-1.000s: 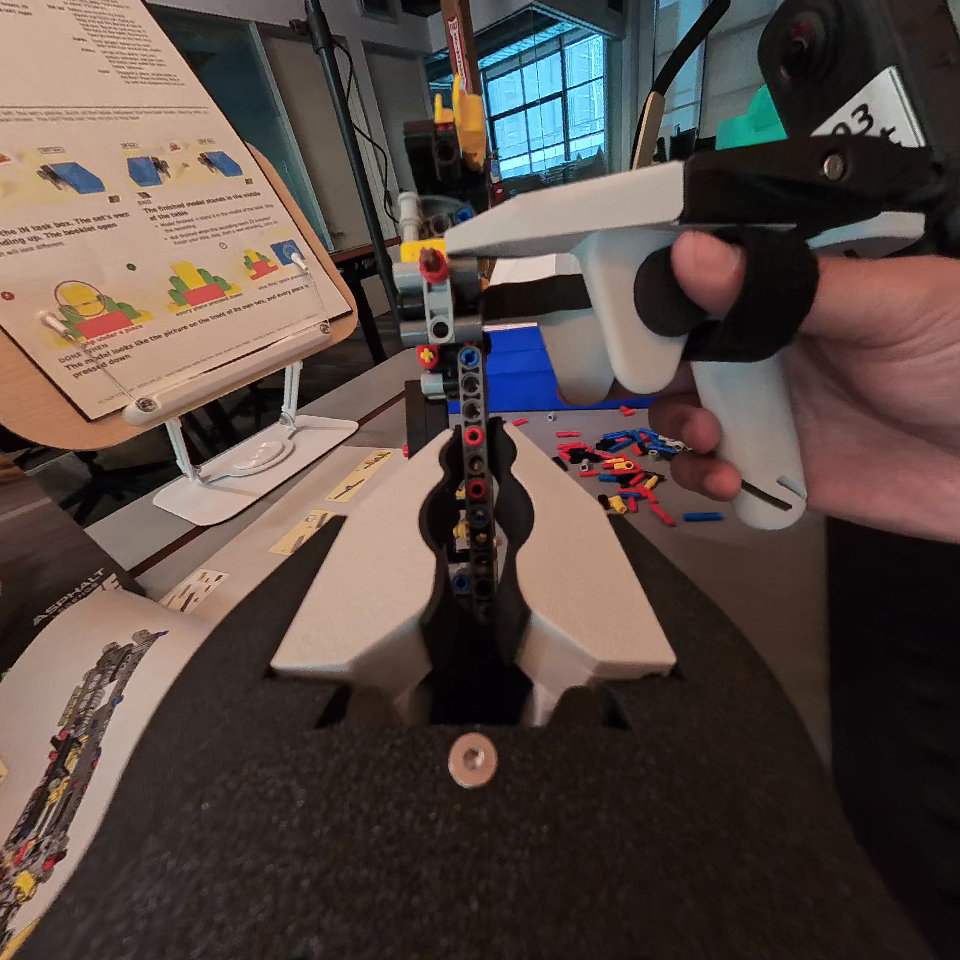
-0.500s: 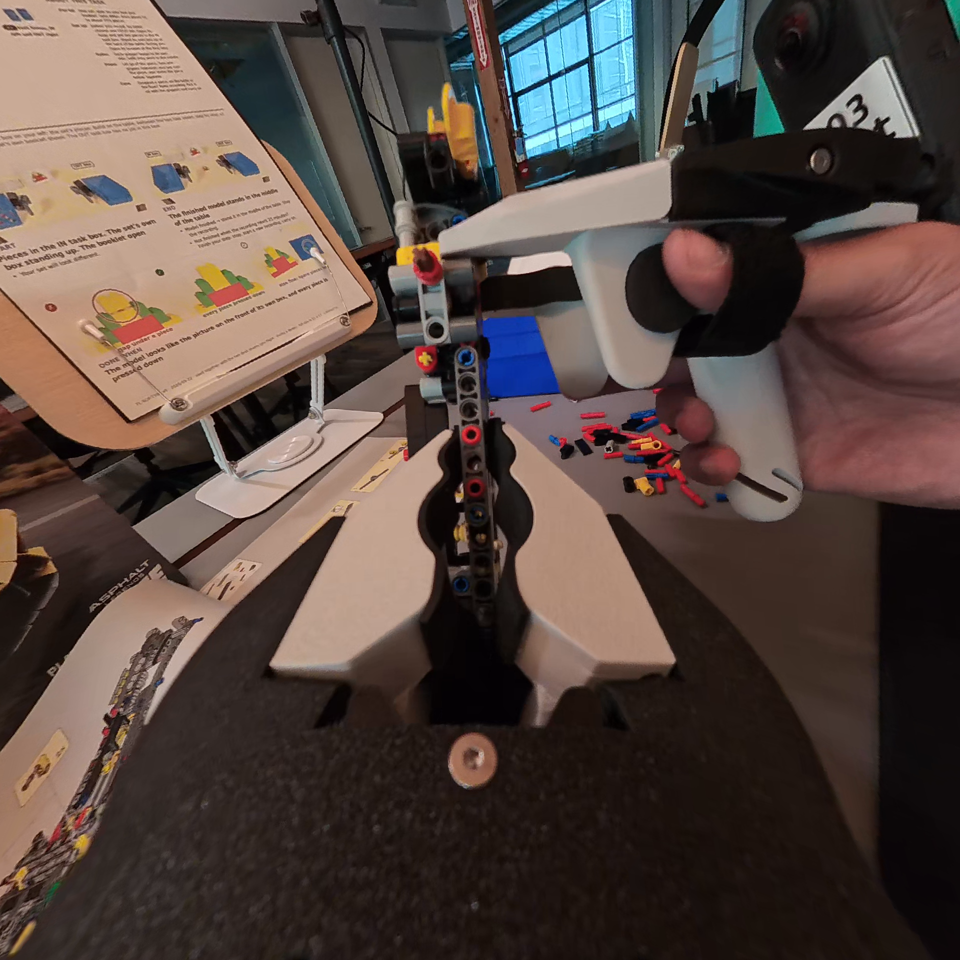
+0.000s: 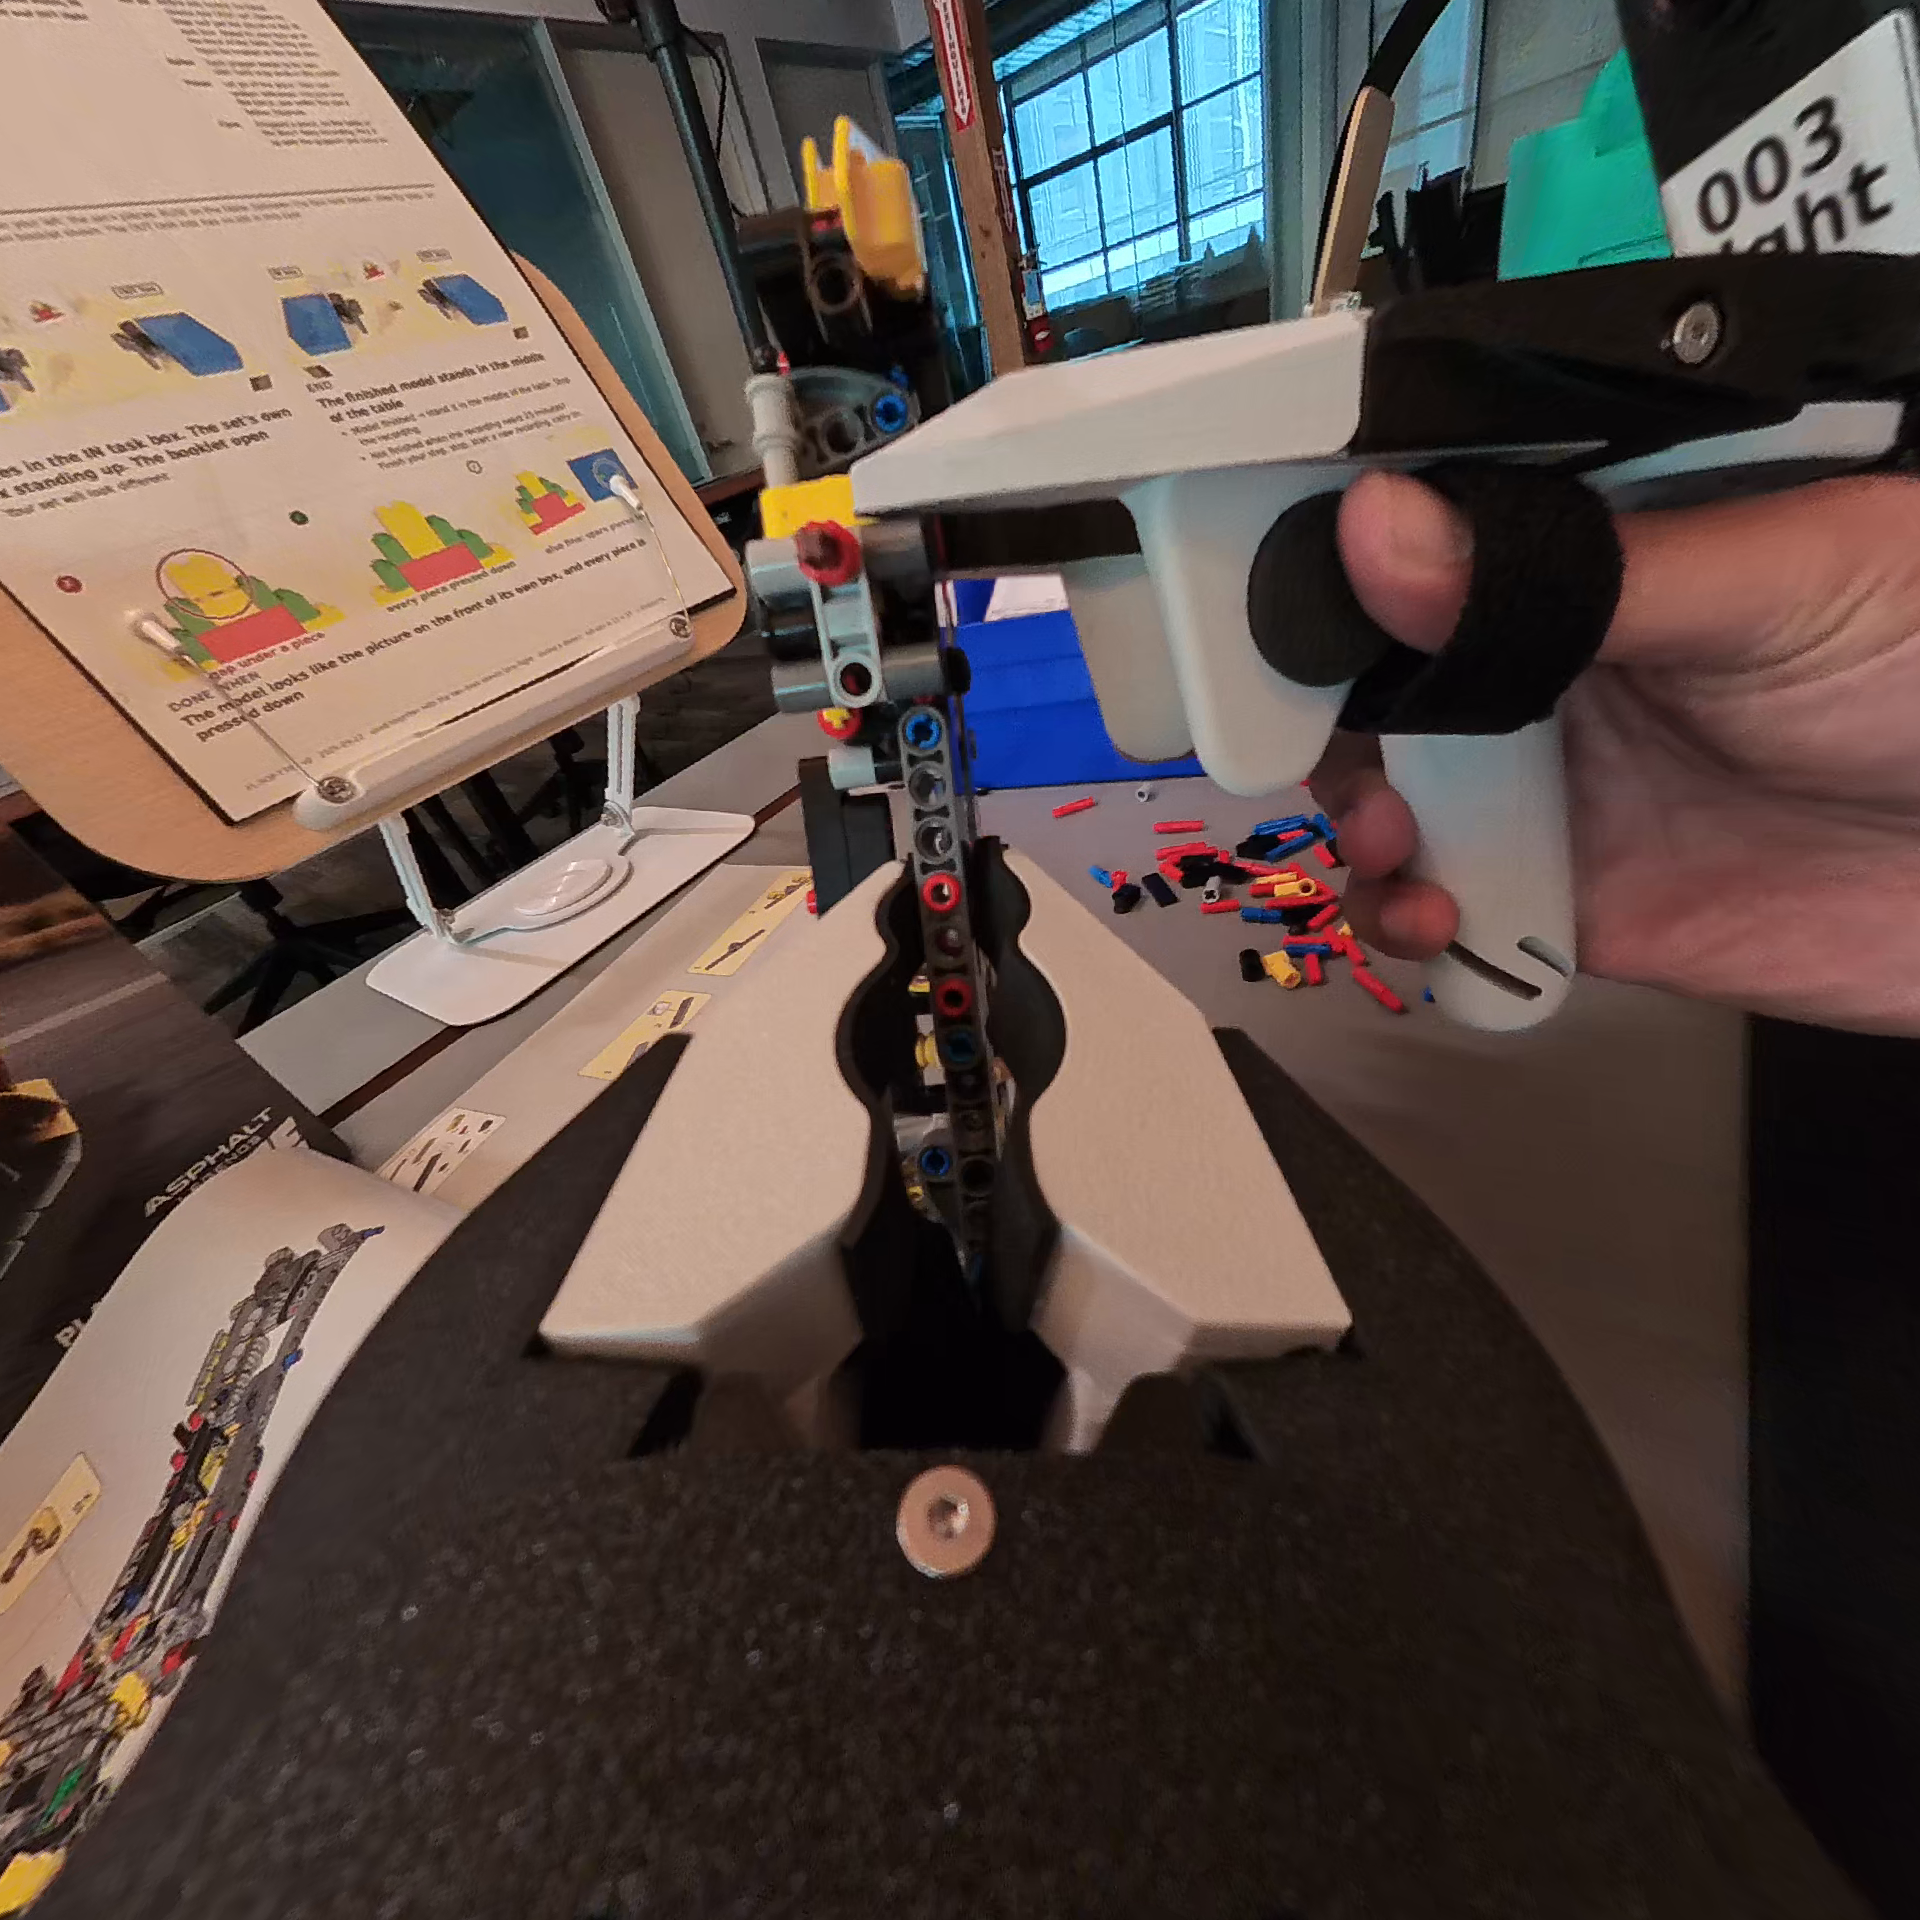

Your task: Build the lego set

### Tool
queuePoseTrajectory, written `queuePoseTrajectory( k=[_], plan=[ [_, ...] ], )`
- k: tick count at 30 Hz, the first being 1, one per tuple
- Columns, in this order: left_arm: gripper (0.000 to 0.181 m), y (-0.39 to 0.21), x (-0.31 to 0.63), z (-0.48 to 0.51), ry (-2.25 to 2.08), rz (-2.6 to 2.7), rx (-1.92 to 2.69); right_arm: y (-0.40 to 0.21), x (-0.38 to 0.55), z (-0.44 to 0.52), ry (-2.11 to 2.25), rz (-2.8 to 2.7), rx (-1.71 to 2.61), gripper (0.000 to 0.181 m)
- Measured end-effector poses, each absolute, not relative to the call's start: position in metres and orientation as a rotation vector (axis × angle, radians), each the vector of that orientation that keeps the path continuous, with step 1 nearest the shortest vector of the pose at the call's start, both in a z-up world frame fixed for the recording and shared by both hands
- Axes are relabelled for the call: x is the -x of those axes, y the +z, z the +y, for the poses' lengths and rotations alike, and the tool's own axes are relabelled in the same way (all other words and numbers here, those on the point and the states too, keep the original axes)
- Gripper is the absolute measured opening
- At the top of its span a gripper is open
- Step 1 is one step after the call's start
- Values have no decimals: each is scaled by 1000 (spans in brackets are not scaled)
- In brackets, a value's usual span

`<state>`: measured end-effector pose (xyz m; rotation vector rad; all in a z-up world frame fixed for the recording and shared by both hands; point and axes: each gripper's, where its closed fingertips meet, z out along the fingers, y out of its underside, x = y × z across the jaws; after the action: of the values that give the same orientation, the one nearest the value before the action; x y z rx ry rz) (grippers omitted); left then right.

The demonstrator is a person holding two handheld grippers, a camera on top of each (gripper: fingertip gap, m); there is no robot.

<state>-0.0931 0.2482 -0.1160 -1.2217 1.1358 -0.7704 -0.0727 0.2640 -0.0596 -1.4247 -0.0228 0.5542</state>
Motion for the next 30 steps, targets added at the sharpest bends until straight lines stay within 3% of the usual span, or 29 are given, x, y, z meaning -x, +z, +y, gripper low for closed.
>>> queuePoseTrajectory(
  k=[6,11,18,22,27,30],
  plan=[
    [9,-117,98,242,-845,1198,1234,-59,76,260,516,-68,1457,71],
    [58,-109,119,233,-1063,1241,1270,-59,76,260,547,-93,1456,71],
    [39,-54,142,219,-1454,1405,1133,-53,100,247,559,-338,1409,72],
    [21,-55,143,211,-1414,1566,1070,-52,113,240,594,-474,1384,72],
    [20,-56,145,217,-1424,1573,1069,-51,128,234,627,-628,1343,71],
    [7,-58,150,210,-1447,1597,1030,-51,132,235,660,-666,1325,71]
  ],
)
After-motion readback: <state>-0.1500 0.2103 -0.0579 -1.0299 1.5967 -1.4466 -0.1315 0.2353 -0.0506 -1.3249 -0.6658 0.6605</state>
